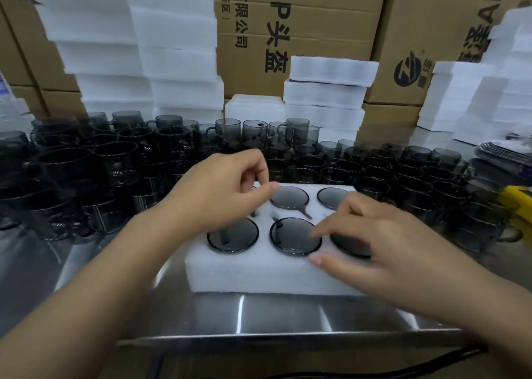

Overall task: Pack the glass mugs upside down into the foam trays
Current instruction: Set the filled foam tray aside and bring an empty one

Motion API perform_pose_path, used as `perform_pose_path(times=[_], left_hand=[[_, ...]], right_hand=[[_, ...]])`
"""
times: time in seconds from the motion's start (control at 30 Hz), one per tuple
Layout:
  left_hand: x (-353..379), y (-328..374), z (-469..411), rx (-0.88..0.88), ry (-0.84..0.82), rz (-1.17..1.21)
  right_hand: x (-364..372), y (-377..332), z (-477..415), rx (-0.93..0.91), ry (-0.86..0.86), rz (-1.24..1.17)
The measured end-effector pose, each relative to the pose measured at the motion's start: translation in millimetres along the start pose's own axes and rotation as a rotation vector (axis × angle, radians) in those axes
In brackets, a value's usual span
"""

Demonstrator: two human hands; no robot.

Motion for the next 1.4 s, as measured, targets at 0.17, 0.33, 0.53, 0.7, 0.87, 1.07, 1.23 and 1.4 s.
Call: perform_pose_path(times=[0.17, 0.33, 0.53, 0.7, 0.87, 1.07, 1.23, 1.4], left_hand=[[-9, 12, 59, 0.021, -0.336, -0.280], [-13, 36, 83, 0.405, -0.315, -0.536], [-64, 76, 26, 0.611, -0.157, -0.674], [-82, 74, -105, 0.585, 0.015, -0.724], [-80, 31, -237, 0.442, 0.021, -0.826], [-41, -6, -338, 0.306, 0.049, -0.909], [-22, -19, -396, 0.249, 0.095, -0.880], [10, -41, -418, 0.095, -0.039, -0.625]], right_hand=[[3, -17, 14, -0.069, -0.017, 0.324], [4, -27, 28, 0.038, -0.038, 0.287], [-68, -11, 14, -0.026, 0.270, 0.279], [-132, 55, -79, 0.146, 0.406, 0.274], [-163, 121, -183, 0.288, 0.466, 0.353], [-156, 192, -270, 0.416, 0.388, 0.313], [-150, 232, -310, 0.473, 0.412, 0.327], [-134, 262, -327, 0.521, 0.292, 0.453]])
Point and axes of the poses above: each hand's wrist, its own z-axis away from the middle knuckle, its own x-axis out of the palm, y = z × x, the point moved 3 cm from there along -z, towards the middle knuckle, and after that the axes turned 6 degrees about z, right-handed, at the moved point
